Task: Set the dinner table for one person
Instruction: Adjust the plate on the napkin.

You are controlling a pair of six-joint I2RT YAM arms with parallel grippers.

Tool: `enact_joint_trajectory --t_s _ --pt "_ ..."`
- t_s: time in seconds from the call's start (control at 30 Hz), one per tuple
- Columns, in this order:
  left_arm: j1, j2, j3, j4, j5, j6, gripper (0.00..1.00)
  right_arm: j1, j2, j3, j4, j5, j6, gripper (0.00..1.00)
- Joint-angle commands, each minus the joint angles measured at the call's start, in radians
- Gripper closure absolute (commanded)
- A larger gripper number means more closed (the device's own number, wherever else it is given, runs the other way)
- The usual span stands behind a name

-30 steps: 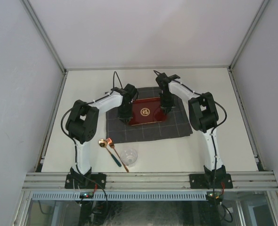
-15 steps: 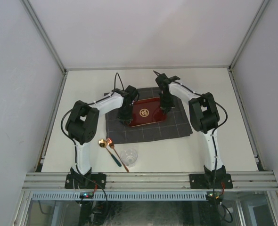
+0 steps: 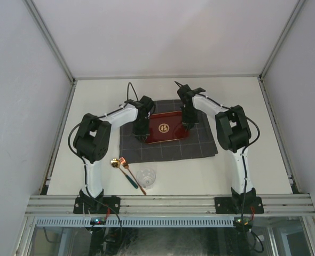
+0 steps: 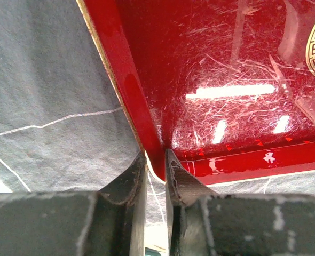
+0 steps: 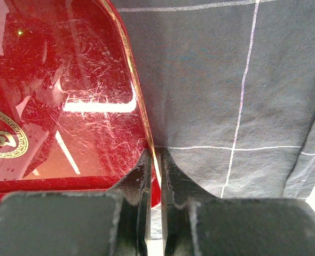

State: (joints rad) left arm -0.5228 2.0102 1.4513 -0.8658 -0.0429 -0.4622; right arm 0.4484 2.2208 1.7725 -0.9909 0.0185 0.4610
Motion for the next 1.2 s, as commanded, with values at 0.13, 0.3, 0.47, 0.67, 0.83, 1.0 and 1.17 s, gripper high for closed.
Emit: enact_joint_trajectory --t_s 0.13,0.3,0.47,0.67,0.83,1.0,1.17 --pt "0.005 0.018 0.015 0.002 0.072 0.022 0.84 0.020 -0.057 -0.066 0.092 -0.014 0.069 1.00" --pt "0.014 0.031 0.030 0.000 0.078 0.023 0.92 0.022 -0.075 -0.080 0.096 -0.007 0.070 1.00" --pt "0.018 0.046 0.073 -0.017 0.075 0.031 1.00 0.024 -0.083 -0.060 0.082 -0.001 0.067 1.00" --pt "0.018 0.057 0.132 -0.047 0.063 0.041 1.00 0.030 -0.095 -0.054 0.075 0.004 0.064 1.00" --pt "0.018 0.059 0.160 -0.060 0.056 0.048 1.00 0.036 -0.099 -0.046 0.067 0.010 0.061 1.00" --pt "0.017 0.047 0.161 -0.058 0.051 0.050 1.00 0.037 -0.106 -0.040 0.060 0.015 0.058 1.00" --pt "0.017 0.045 0.185 -0.069 0.036 0.055 1.00 0.039 -0.110 -0.031 0.051 0.017 0.057 1.00"
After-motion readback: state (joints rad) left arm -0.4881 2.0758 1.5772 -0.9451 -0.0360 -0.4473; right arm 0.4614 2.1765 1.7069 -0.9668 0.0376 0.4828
